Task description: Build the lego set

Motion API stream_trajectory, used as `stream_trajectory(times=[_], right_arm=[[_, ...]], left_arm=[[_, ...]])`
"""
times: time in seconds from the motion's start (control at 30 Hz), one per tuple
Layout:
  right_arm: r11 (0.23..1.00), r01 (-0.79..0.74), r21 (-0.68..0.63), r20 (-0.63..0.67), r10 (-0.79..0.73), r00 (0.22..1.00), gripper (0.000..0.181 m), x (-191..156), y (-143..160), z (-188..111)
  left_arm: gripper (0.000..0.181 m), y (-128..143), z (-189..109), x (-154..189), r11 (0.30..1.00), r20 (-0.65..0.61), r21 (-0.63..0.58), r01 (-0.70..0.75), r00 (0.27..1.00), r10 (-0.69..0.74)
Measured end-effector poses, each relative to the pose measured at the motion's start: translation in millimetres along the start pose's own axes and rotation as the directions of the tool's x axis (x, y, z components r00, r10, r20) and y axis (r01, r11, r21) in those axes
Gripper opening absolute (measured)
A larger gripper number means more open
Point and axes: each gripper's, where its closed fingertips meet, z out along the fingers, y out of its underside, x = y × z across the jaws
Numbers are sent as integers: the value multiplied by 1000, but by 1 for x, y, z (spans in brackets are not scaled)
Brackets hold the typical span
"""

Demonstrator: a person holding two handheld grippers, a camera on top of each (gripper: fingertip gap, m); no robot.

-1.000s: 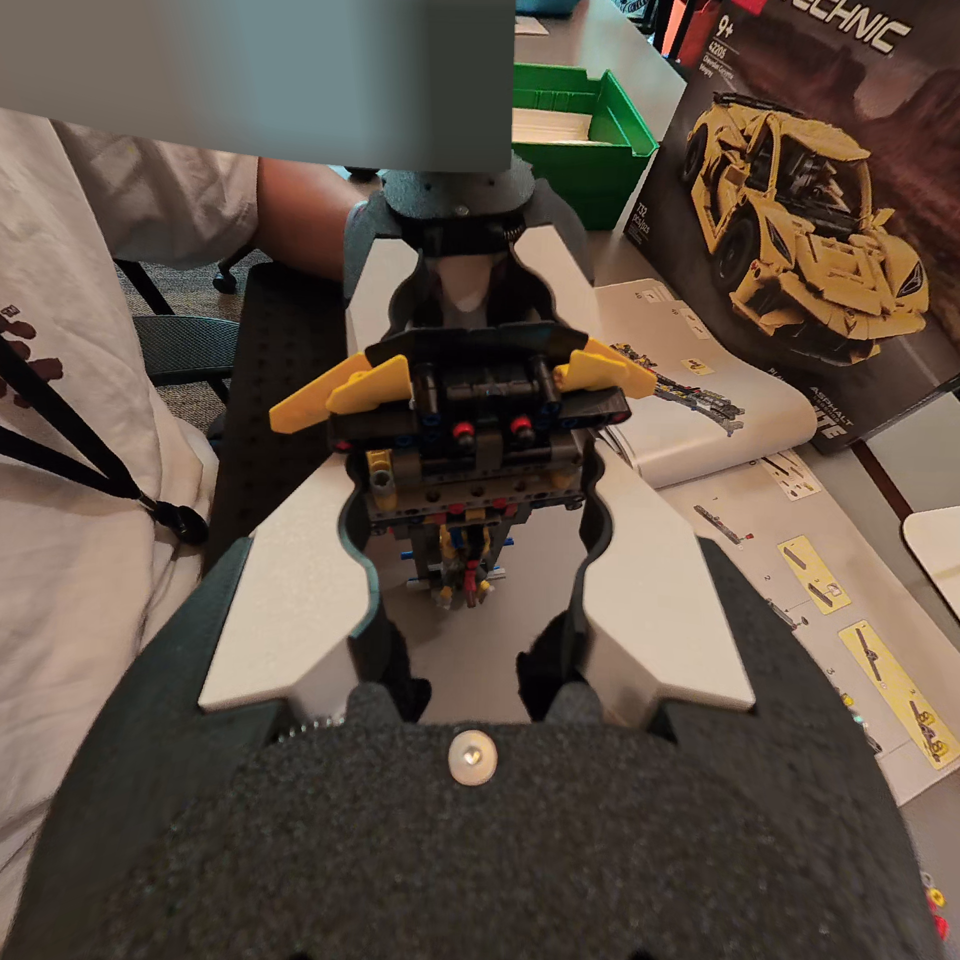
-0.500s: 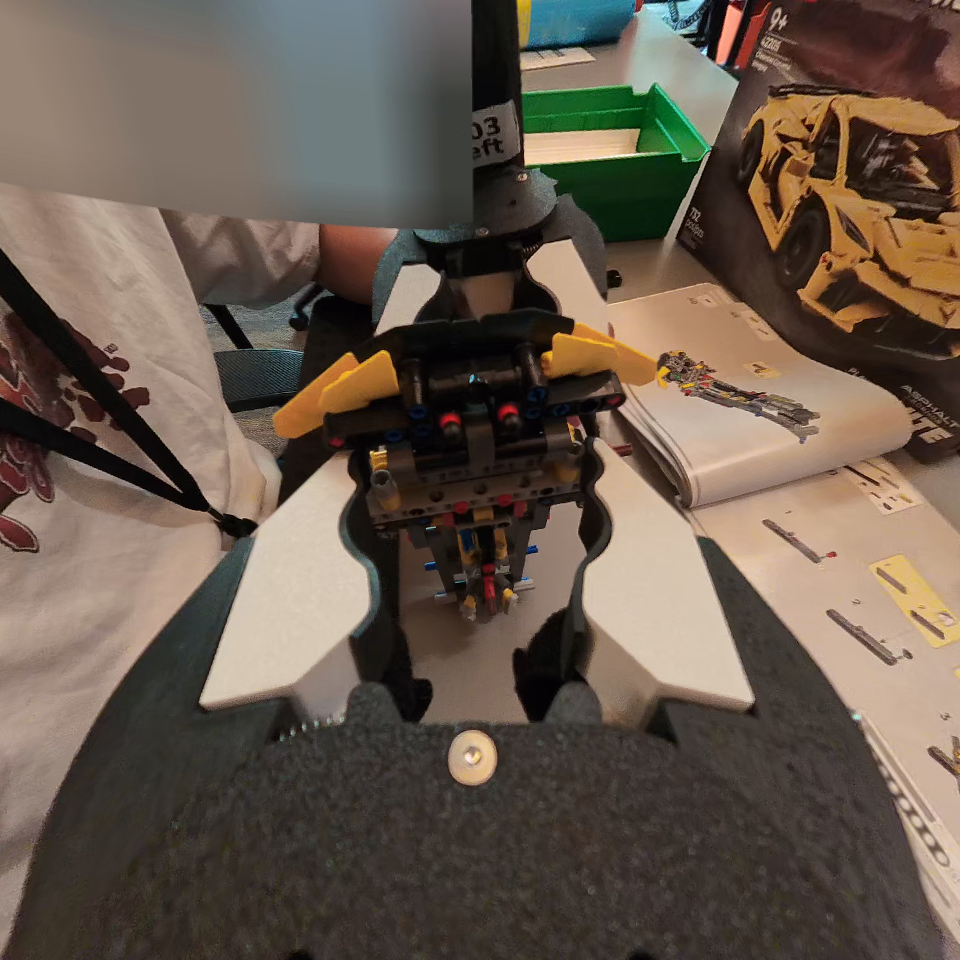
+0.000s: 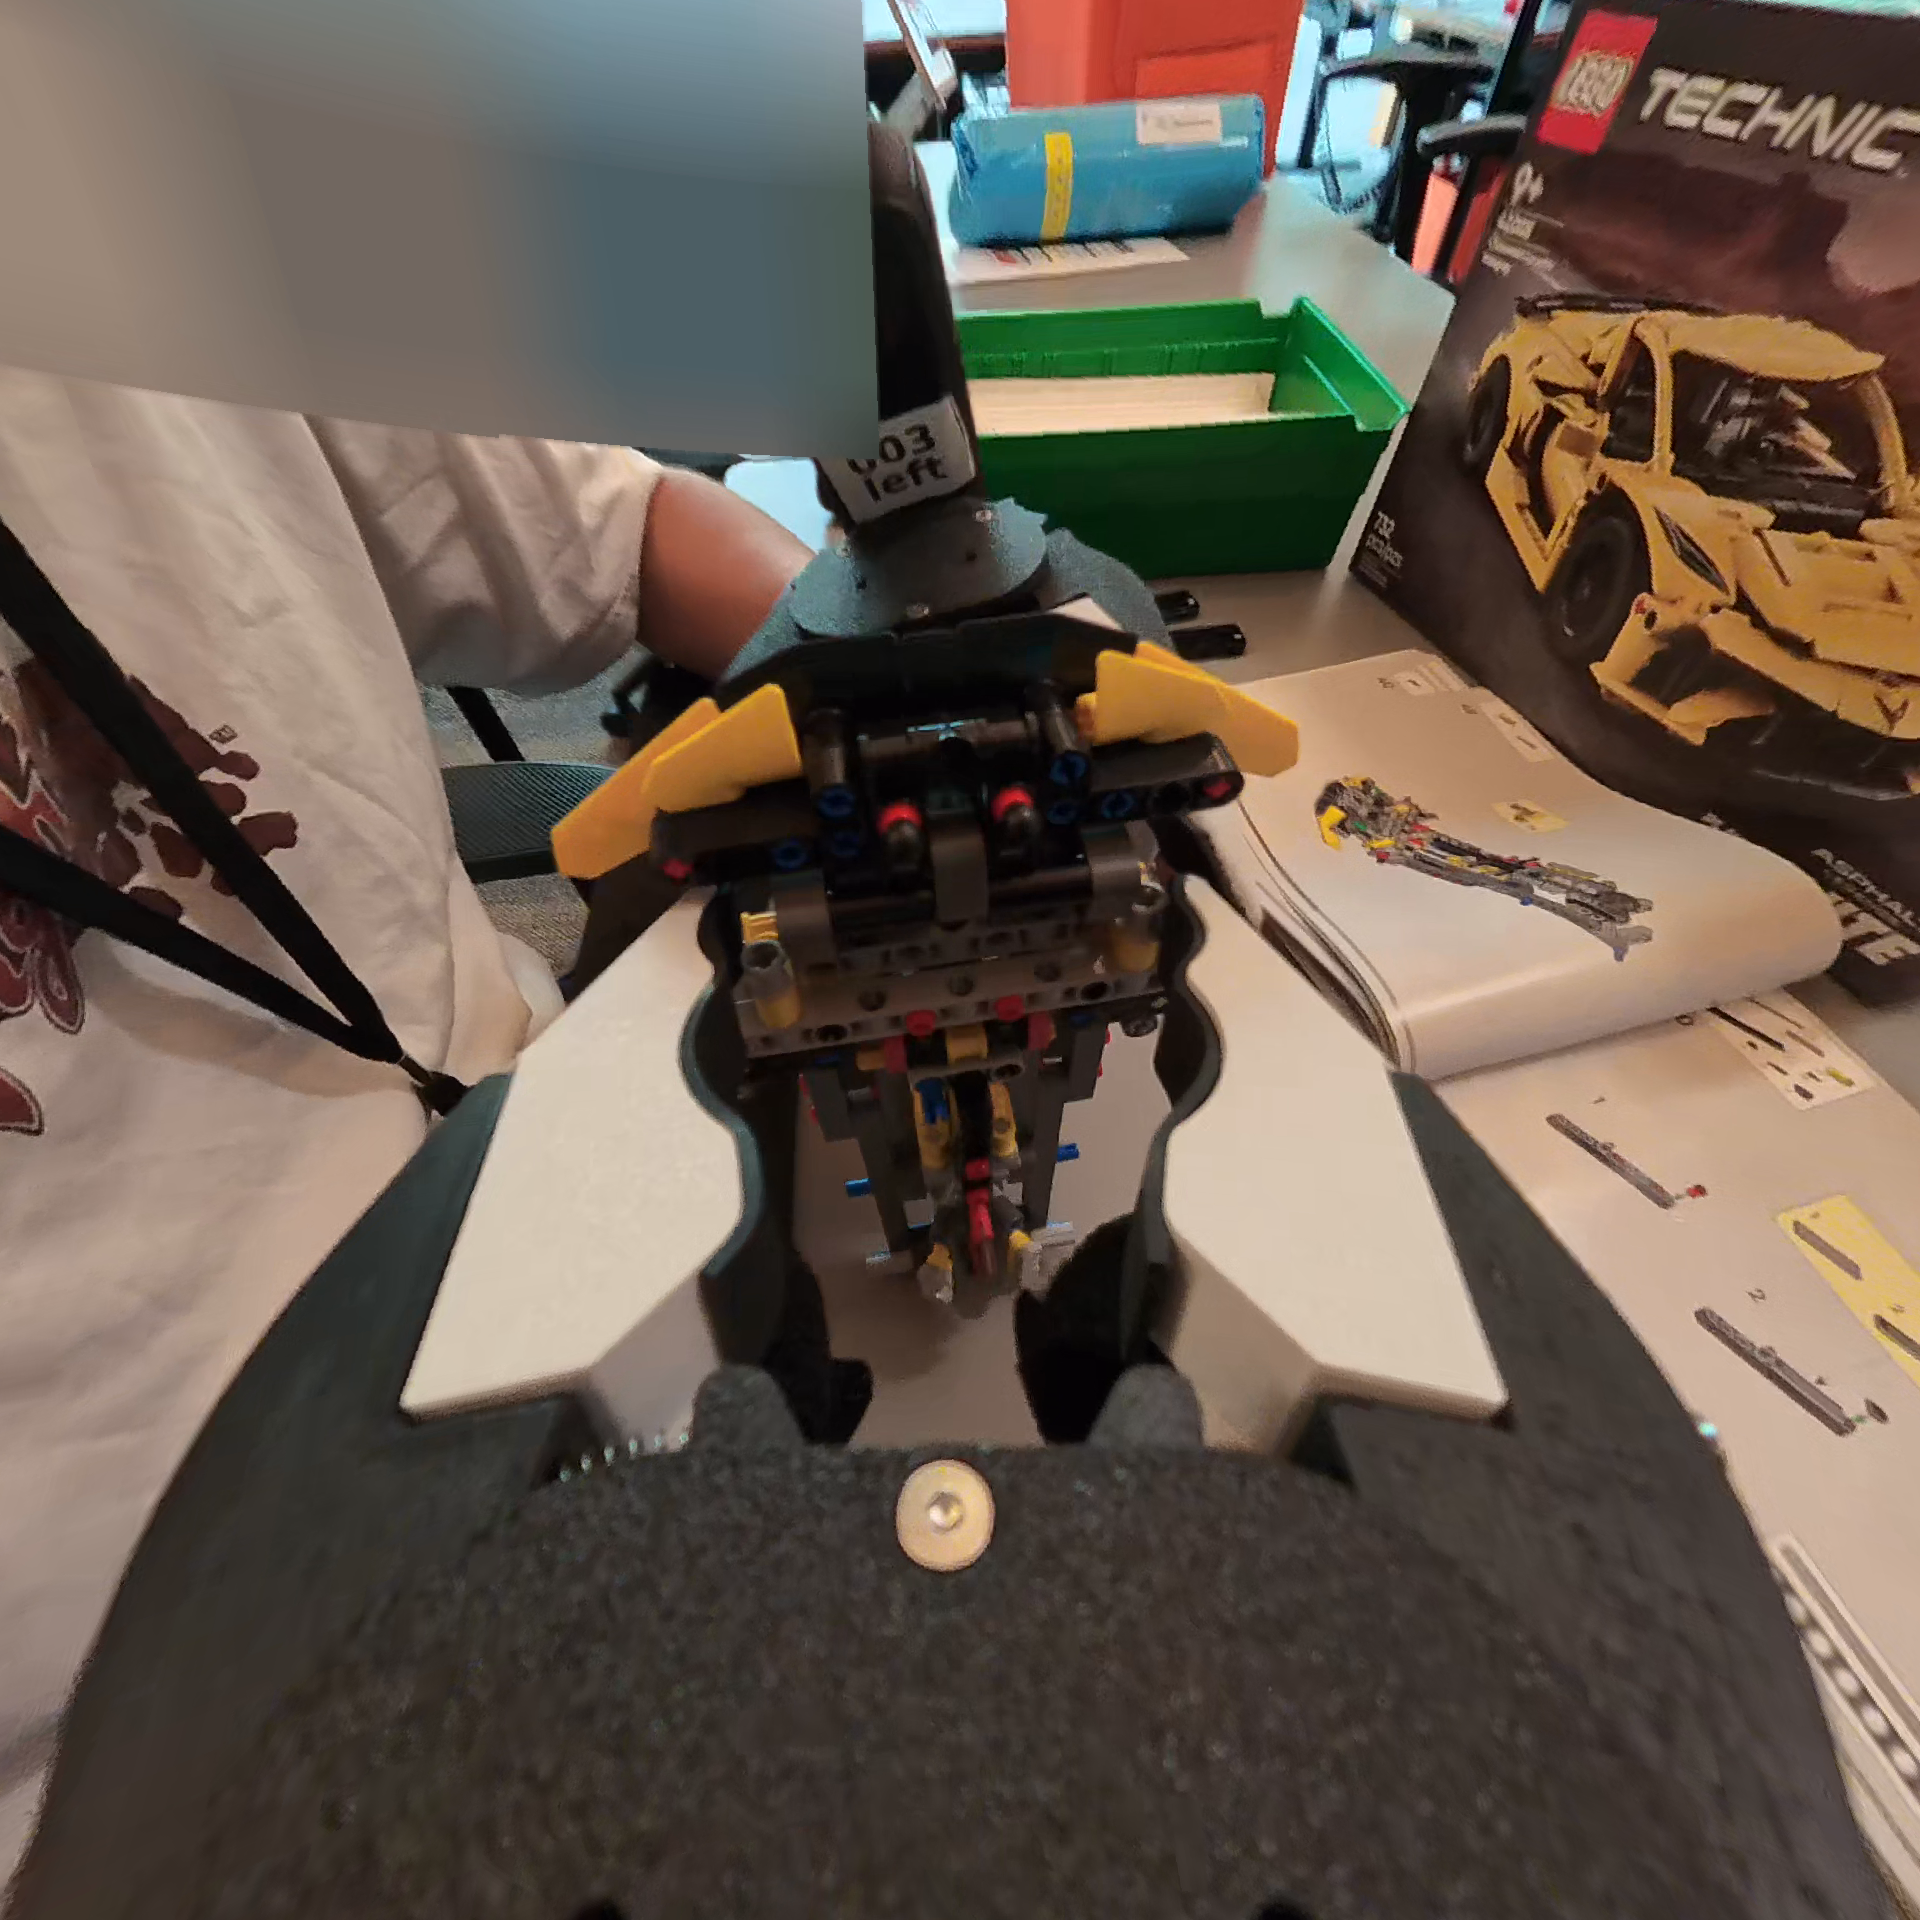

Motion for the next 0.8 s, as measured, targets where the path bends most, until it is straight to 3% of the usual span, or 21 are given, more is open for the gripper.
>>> stream_trajectory(times=[0.1,0.17,0.23,0.33,0.5,0.53,0.67,0.8], right_arm=[[996,-4,91,52,-1,999,79,1,1,-8],[987,15,157,115,-33,993,79,-5,0,-12],[983,-18,183,181,-15,983,79,-6,0,-11],[980,-4,200,247,-46,968,79,-8,-2,-9],[977,-8,215,320,-62,945,79,-8,-3,-8],[975,-15,221,329,-60,942,79,-7,-4,-8],[965,-75,250,369,-24,929,79,-4,-4,-15],[943,-106,316,308,3,951,72,18,-1,-27]], left_arm=[[109,13,-2,-6,998,11,-19,58,998,-58],[108,32,1,-4,983,-63,-85,160,984,-166],[94,44,3,4,959,-185,-143,243,946,-267],[81,47,3,19,924,-401,-208,319,834,-379],[49,32,6,26,911,-634,-213,353,660,-403],[42,30,11,25,913,-647,-204,353,652,-396],[39,27,20,25,906,-663,-187,380,631,-402],[38,32,23,12,863,-606,-203,462,633,-482]])
